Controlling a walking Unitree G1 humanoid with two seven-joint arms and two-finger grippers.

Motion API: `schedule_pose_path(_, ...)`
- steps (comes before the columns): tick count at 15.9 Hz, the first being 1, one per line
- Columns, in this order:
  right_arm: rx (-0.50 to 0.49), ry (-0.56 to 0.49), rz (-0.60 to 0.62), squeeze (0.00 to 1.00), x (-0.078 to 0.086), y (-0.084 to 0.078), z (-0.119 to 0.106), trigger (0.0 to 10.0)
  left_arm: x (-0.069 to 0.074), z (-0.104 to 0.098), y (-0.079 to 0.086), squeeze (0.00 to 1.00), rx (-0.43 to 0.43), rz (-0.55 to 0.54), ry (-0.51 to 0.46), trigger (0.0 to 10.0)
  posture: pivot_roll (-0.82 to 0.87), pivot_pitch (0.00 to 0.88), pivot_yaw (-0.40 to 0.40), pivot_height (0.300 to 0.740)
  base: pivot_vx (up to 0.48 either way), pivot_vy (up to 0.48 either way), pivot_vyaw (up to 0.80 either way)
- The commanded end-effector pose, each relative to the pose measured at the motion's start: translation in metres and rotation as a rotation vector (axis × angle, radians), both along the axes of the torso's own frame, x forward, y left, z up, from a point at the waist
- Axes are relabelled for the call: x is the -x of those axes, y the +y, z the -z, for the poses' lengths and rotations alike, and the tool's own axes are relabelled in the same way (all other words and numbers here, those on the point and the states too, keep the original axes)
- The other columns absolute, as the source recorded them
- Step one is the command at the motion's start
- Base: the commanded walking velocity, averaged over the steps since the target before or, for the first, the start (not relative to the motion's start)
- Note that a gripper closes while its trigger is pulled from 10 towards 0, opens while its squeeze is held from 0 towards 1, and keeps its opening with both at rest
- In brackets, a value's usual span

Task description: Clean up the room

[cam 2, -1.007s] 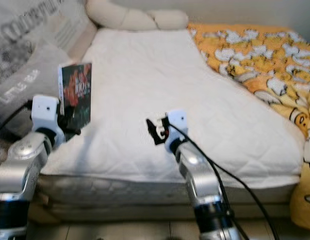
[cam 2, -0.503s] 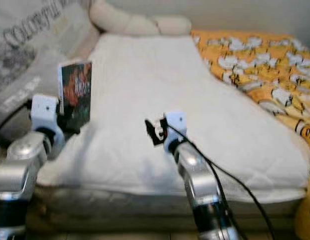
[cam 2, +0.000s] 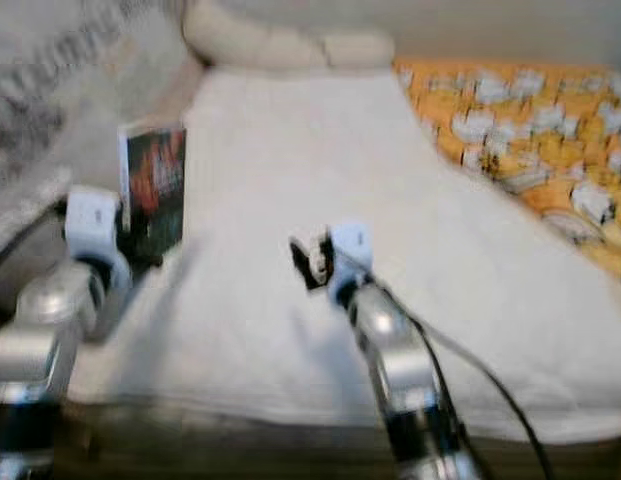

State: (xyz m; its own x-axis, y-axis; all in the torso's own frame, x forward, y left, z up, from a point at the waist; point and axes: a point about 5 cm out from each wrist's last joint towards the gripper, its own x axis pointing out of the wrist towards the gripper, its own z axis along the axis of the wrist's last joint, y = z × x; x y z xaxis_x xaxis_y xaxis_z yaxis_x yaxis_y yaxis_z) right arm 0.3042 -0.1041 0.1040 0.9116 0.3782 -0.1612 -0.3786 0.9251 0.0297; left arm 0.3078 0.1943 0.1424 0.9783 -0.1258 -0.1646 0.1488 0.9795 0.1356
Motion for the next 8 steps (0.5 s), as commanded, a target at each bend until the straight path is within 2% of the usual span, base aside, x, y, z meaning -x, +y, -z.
schedule_pose_path(1, -0.007, -0.021, 0.010, 0.00, -0.003, -0.002, -0.005, 10.0, -0.003, -0.012, -0.004, 0.00, -0.007, 0.027, -0.056, 10.0, -0.08, 0.000, -0.006, 0.740, 0.356, 0.000, 0.00)
schedule_pose_path(5, -0.008, -0.022, 0.008, 0.00, -0.003, -0.001, -0.006, 10.0, -0.002, -0.011, -0.004, 0.00, -0.007, 0.030, -0.052, 10.0, -0.08, 0.000, -0.005, 0.740, 0.355, 0.000, 0.00)
schedule_pose_path(6, -0.007, -0.021, 0.007, 0.00, -0.002, -0.001, -0.005, 10.0, -0.001, -0.009, -0.005, 0.00, 0.021, 0.028, -0.031, 10.0, -0.08, 0.000, -0.005, 0.740, 0.304, 0.000, 0.00)
schedule_pose_path(7, -0.006, -0.019, 0.010, 0.00, -0.001, -0.002, -0.004, 10.0, 0.001, -0.010, -0.008, 0.00, 0.041, 0.053, -0.042, 10.0, -0.08, 0.000, -0.005, 0.740, 0.000, 0.000, 0.00)
schedule_pose_path(8, -0.007, -0.018, 0.020, 0.00, 0.002, -0.006, -0.004, 10.0, 0.007, -0.004, -0.016, 0.00, 0.089, 0.112, 0.035, 10.0, -0.09, 0.000, -0.001, 0.740, 0.000, 0.000, 0.00)
